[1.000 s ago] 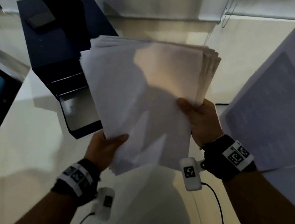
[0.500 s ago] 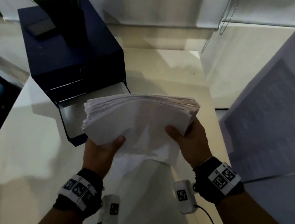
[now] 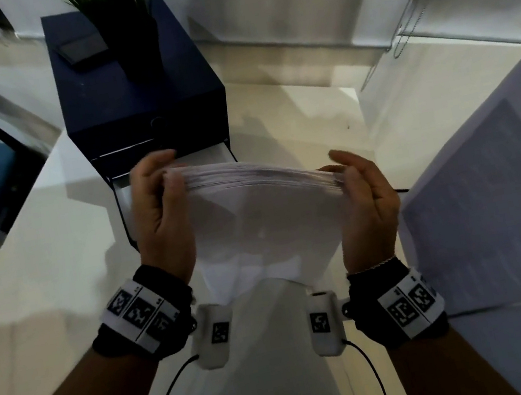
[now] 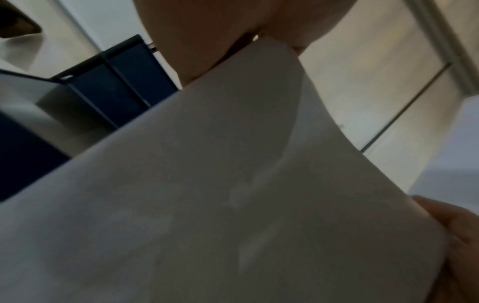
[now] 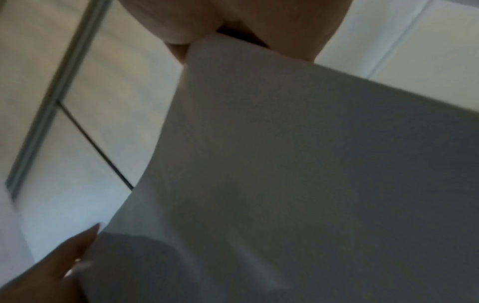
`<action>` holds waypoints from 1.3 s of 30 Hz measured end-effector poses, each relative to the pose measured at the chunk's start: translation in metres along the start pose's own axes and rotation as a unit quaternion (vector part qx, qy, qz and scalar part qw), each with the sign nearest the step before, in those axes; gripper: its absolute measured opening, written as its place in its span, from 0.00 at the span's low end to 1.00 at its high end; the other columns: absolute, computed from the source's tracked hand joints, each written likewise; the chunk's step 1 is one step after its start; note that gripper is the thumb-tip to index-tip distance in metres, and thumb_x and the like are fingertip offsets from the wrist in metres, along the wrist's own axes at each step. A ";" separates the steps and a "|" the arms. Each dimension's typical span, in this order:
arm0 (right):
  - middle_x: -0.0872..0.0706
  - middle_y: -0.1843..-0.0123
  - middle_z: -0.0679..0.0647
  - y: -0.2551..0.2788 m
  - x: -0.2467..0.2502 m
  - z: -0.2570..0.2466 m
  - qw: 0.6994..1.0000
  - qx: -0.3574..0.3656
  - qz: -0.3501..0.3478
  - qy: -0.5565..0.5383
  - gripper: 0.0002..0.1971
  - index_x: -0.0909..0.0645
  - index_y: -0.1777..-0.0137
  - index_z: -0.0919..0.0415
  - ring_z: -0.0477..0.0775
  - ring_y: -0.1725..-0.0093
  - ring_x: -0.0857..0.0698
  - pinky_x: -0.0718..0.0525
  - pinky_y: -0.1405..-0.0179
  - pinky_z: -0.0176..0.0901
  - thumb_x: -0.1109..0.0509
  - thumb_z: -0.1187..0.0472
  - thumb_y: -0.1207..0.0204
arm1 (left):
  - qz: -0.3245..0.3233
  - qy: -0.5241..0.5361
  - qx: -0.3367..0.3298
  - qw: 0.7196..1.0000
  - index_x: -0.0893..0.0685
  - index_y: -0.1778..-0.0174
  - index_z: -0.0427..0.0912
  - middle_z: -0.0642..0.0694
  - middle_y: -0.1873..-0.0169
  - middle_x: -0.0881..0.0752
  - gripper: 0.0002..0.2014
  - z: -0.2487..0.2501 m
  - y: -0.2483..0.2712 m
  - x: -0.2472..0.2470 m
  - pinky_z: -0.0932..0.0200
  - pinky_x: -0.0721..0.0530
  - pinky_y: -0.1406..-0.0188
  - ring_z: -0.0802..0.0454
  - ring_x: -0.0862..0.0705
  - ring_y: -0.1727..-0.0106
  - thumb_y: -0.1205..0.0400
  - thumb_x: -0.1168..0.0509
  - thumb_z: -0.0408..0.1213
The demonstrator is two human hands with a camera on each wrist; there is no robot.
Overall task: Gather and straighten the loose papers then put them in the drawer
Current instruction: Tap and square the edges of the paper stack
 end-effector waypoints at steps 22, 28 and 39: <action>0.15 0.40 0.50 0.075 0.023 0.140 0.926 -0.288 -0.127 0.208 0.20 0.21 0.31 0.61 0.58 0.37 0.16 0.17 0.46 0.42 0.27 0.64 0.23 | -0.159 -0.241 0.284 0.914 0.24 0.29 0.46 0.51 0.40 0.16 0.30 -0.116 0.066 0.009 0.53 0.19 0.42 0.52 0.19 0.43 0.27 0.24 0.43; 0.14 0.48 0.38 0.060 0.032 0.110 0.944 -0.249 -0.133 0.169 0.14 0.20 0.37 0.54 0.28 0.52 0.15 0.22 0.61 0.16 0.28 0.63 0.21 | -0.148 -0.181 0.251 0.939 0.19 0.38 0.53 0.63 0.52 0.15 0.21 -0.090 0.042 0.016 0.70 0.20 0.59 0.65 0.15 0.56 0.27 0.25 0.48; 0.12 0.44 0.41 0.079 0.054 0.111 0.947 -0.295 -0.071 0.102 0.08 0.20 0.43 0.43 0.44 0.46 0.13 0.15 0.45 0.45 0.32 0.57 0.18 | -0.288 -0.166 0.315 0.889 0.35 0.31 0.62 0.55 0.39 0.17 0.30 -0.106 0.069 0.007 0.52 0.16 0.40 0.55 0.15 0.41 0.23 0.28 0.38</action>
Point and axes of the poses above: each hand's wrist, its own y-axis away from the middle knuckle, its own x-axis out of the back of the hand, z = x × y, the point moved 2 cm from there along -y, towards the middle knuckle
